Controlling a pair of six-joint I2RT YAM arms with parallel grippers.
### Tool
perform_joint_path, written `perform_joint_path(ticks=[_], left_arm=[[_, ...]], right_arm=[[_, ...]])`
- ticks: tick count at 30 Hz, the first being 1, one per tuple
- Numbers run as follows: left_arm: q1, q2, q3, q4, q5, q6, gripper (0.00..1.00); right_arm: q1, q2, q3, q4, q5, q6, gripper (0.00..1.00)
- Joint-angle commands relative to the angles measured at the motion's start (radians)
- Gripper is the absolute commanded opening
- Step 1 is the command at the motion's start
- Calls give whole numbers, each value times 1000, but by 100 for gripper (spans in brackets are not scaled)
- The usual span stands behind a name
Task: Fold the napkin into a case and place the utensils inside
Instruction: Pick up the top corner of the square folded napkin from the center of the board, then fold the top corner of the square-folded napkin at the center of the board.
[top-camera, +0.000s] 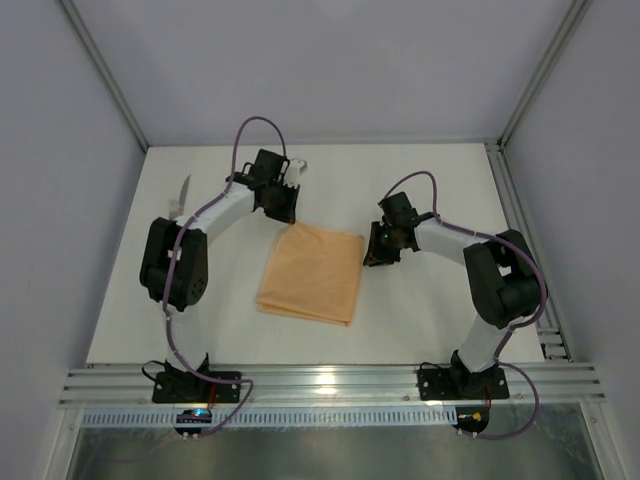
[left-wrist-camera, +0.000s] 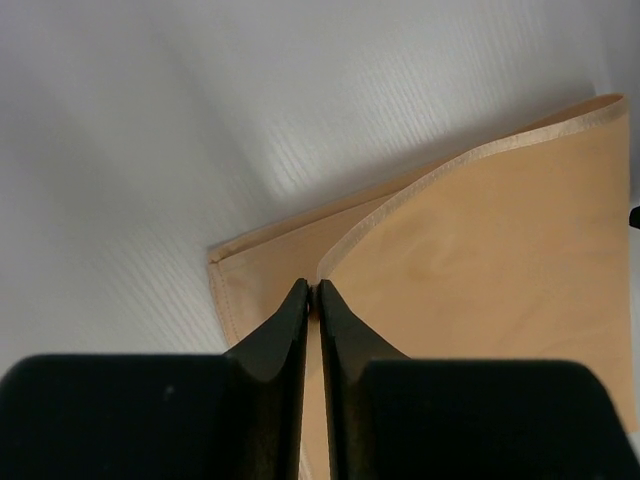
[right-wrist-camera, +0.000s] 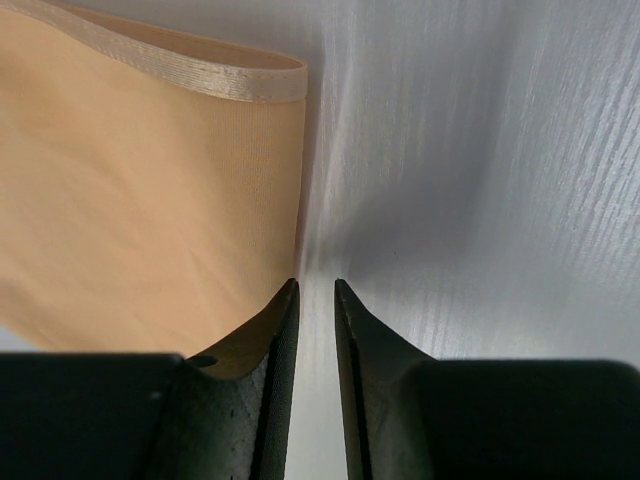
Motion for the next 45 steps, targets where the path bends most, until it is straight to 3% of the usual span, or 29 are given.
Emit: perform_joint_path(ticks=[1,7,19,31,45], left_arm=[[-5,-9,7,22,-37,27,9],[-7,45,47,27,-32,38,8],[-33,-117,-70,-21,86,6,3],[-177,-182,-125,-99,104,21,3],[-373,-199,-170,-185,231,213,3]], right_arm=[[-1,-45,-13,34,-15,9,25],[-1,-58,-22,24,-11,6,25],[-1,-114,-15,8,-41,9,24],[-1,-101,-41,95,-90,53,24],[-23,27,8,170,-116,124,16]])
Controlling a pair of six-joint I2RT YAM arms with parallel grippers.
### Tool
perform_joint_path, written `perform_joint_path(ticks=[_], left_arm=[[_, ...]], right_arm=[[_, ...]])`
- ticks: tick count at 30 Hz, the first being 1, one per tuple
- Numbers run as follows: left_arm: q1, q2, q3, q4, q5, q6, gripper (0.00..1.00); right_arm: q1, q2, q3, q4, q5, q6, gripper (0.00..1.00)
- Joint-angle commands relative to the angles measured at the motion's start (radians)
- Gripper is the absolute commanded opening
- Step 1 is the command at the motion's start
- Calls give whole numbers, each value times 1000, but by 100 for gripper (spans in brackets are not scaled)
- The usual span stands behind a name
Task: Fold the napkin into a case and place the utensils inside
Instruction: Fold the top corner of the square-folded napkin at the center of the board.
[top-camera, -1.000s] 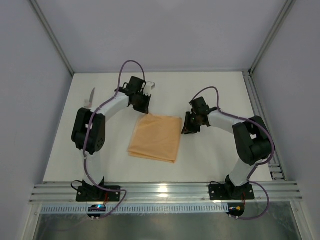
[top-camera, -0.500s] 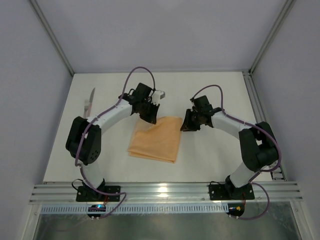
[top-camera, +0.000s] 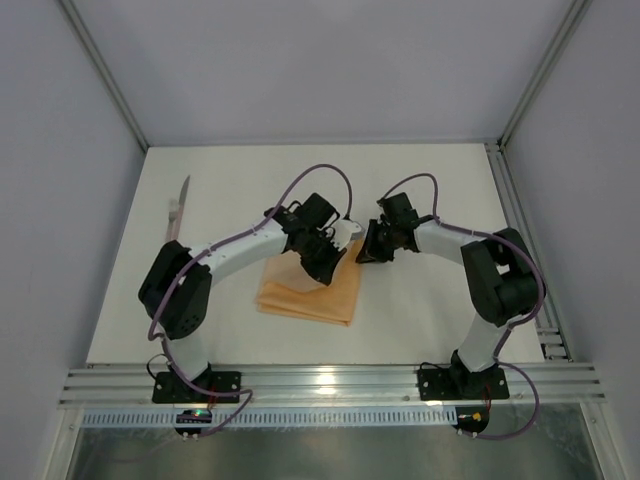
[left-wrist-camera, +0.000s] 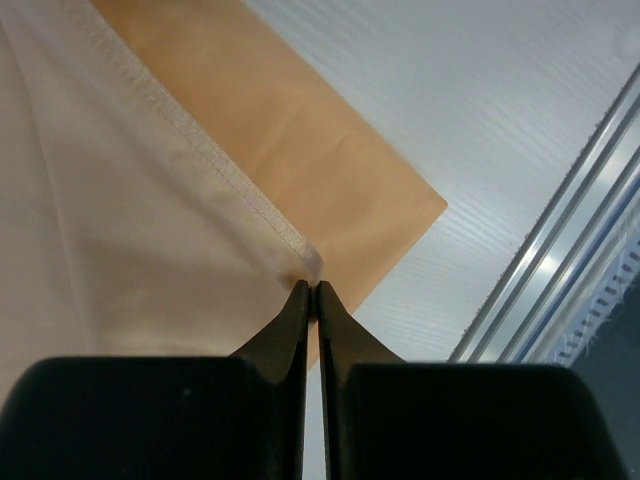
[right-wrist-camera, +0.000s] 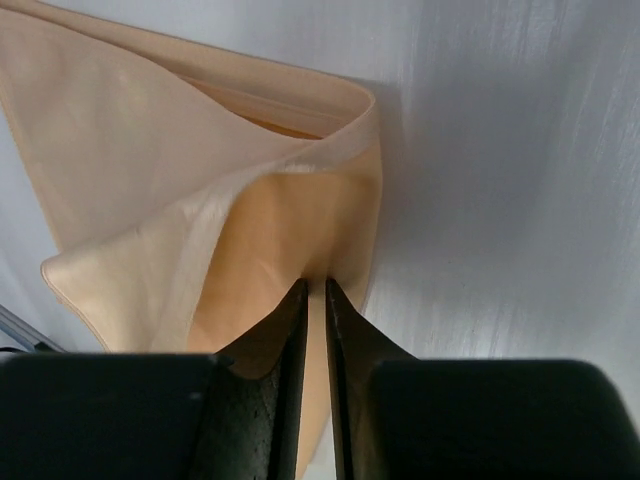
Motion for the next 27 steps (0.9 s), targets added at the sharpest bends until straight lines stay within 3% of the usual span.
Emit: perform_joint_path(ticks=[1,20,27], left_arm=[[-28,-51,-11,-14,87,57,3],[-129,0,-68,72,179,10,4],[-129,28,-88,131,114,-49,6]], right_arm=[[-28,23,32,62,-19,47,15],[-46,58,38,62,-58,58,13],[-46,11,58,-15,13,38,13]])
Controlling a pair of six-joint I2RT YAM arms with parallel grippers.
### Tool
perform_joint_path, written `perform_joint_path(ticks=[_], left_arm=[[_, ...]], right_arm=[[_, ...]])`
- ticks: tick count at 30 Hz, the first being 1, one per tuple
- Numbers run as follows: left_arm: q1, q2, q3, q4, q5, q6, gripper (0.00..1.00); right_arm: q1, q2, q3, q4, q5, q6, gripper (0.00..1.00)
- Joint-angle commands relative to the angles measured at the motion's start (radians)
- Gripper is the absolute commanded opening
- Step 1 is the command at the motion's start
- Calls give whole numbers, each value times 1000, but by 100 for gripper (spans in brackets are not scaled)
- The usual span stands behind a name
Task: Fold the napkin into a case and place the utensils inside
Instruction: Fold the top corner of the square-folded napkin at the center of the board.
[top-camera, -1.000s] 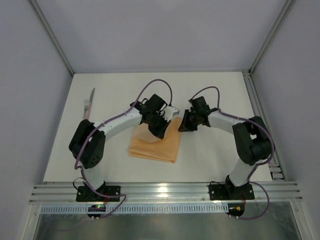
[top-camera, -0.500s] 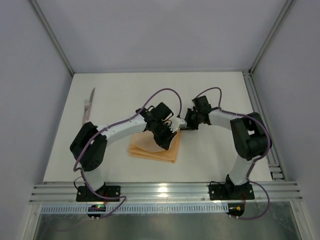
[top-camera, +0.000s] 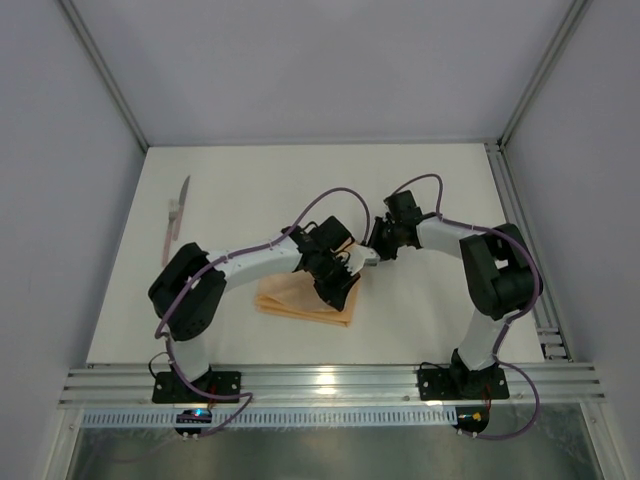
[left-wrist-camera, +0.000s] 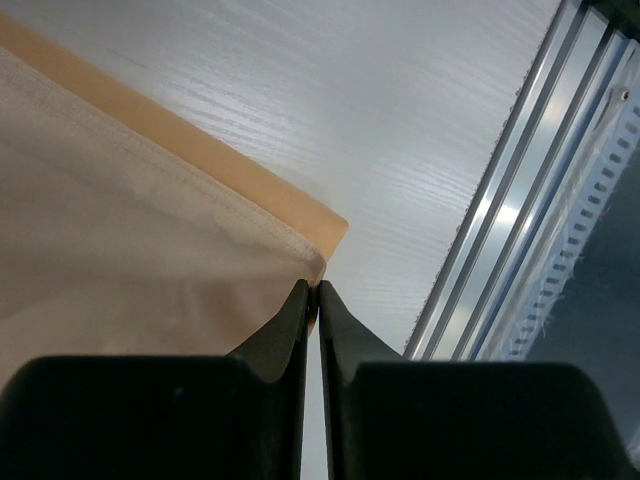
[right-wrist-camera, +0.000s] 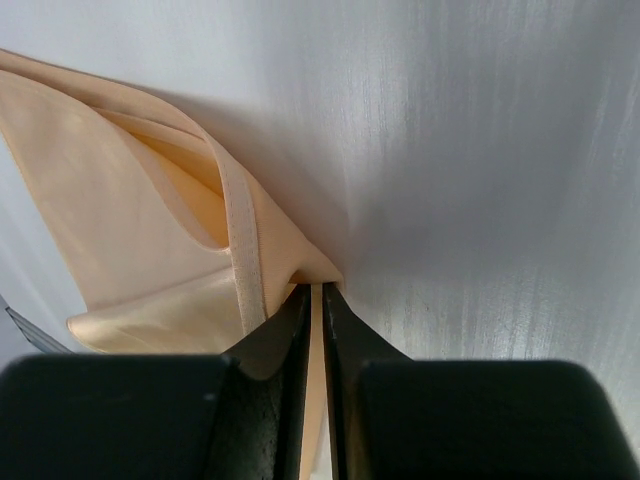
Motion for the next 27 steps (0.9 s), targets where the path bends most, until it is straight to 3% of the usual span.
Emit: perform_joint_path(ticks=[1,5,11,23,27], left_arm=[[-1,-1,-5,54,-41,-40,7],[5,-17,5,100,-155,-73,9],[7,5,22,109,-84,-126,11],[7,46,67,106,-118,-119,12],[7,65,55,105,-120,-114,12]], right_arm=[[2,-57,45,-42,45,-16,13],[0,-64,80,-81,55,-39,13],[-1,-27,131,-122,62,-50,13],[-1,-39,229,-211,143,-99,13],[-1,-36,238,-208,125,-105,18]])
